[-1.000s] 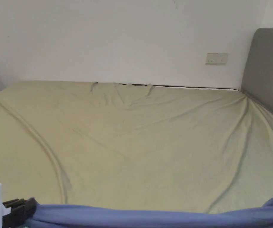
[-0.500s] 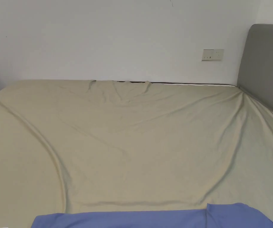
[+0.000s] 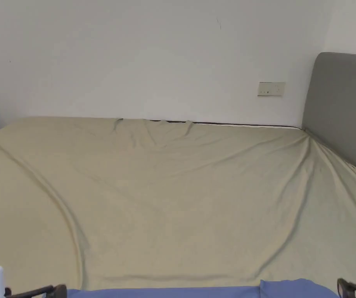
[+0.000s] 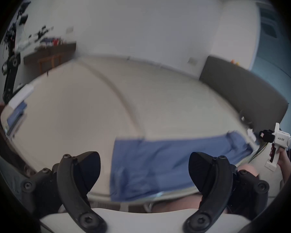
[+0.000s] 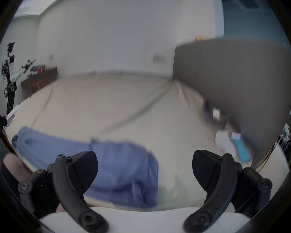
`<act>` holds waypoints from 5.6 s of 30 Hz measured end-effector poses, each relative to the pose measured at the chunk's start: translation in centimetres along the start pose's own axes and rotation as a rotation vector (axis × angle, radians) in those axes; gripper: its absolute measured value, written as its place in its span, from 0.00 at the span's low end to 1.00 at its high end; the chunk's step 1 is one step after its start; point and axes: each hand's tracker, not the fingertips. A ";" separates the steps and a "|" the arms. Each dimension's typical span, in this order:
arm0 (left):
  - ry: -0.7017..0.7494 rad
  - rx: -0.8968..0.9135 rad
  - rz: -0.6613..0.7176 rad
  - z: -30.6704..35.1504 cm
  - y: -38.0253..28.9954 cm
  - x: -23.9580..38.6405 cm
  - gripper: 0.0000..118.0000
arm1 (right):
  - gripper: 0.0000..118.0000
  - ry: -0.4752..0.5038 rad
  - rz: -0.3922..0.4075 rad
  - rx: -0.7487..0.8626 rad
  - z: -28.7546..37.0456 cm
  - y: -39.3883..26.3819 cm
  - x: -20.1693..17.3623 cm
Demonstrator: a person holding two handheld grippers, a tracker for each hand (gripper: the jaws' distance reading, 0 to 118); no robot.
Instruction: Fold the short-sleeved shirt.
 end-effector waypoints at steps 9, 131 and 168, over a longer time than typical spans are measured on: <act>0.034 0.343 -0.102 6.7 1.8 8.0 0.00 | 0.00 -0.030 -0.033 0.388 5.7 4.4 -7.8; 0.045 -0.614 -0.082 -17.7 -4.6 12.7 0.00 | 0.00 0.513 0.049 -0.054 -1.3 0.1 -12.3; -0.636 -0.473 0.767 -20.1 -9.6 -12.9 0.10 | 0.00 0.344 0.018 -0.143 2.5 -3.1 -8.0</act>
